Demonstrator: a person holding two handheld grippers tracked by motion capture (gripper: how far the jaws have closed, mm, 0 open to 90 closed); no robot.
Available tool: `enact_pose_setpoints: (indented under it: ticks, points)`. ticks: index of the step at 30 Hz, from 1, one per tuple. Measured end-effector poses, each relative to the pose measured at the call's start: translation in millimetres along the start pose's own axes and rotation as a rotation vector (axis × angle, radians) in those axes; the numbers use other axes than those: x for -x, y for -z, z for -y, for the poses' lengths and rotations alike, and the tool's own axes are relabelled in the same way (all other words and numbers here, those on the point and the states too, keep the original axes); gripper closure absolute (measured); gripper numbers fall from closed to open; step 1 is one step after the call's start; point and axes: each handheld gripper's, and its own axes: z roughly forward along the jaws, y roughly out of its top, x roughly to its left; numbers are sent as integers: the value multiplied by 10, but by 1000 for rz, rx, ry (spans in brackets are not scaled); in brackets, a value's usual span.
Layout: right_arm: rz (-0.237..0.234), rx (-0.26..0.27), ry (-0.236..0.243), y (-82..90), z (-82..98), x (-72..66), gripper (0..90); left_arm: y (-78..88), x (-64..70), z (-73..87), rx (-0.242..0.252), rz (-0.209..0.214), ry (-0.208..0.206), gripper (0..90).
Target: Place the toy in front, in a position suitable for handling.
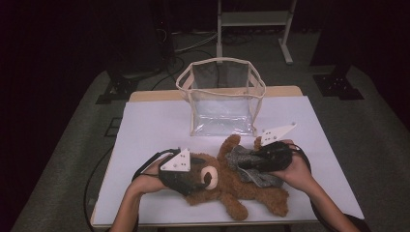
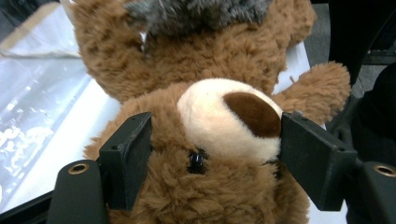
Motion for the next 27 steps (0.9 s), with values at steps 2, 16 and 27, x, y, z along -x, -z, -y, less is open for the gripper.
enact_pose_setpoints:
  ticks: [2,16,27]
  points:
    - [3,0,-5,18,28,-3,728,2,-9,-16,21,-2,7,270]
    - [30,20,-38,184,140,86,729,-56,-26,47,16,10,45,269]
    - [108,35,-157,497,535,297,729,-66,-37,52,17,4,58,268]
